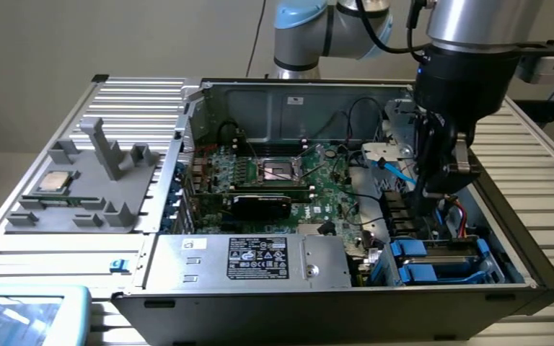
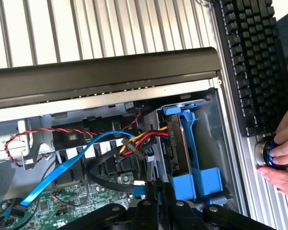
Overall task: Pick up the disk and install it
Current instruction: 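Insert the second disk wire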
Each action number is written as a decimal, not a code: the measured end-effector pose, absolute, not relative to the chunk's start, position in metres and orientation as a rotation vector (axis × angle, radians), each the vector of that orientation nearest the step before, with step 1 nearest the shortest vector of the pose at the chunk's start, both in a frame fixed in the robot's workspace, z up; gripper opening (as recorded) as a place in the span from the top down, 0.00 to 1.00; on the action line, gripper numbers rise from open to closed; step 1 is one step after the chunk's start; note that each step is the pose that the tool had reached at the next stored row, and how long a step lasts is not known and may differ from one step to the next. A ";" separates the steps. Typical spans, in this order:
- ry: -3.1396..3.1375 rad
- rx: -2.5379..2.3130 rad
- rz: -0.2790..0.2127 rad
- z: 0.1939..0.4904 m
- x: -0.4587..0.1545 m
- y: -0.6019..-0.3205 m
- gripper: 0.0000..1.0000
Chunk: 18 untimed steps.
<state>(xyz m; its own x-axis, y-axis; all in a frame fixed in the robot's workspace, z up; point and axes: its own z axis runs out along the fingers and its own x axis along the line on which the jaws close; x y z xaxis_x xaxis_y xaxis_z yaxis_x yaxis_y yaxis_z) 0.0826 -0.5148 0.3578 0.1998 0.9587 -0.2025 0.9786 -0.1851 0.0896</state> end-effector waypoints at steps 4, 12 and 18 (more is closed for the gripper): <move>1.875 2.282 -0.152 0.358 0.084 -0.515 0.84; 1.880 2.286 -0.164 0.358 0.100 -0.524 0.84; 1.888 2.293 -0.173 0.357 0.105 -0.541 0.84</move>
<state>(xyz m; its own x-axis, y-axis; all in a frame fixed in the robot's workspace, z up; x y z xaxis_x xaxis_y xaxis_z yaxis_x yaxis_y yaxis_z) 0.1047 -0.5407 0.3568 0.1933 0.9617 -0.1941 0.9810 -0.1862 0.0542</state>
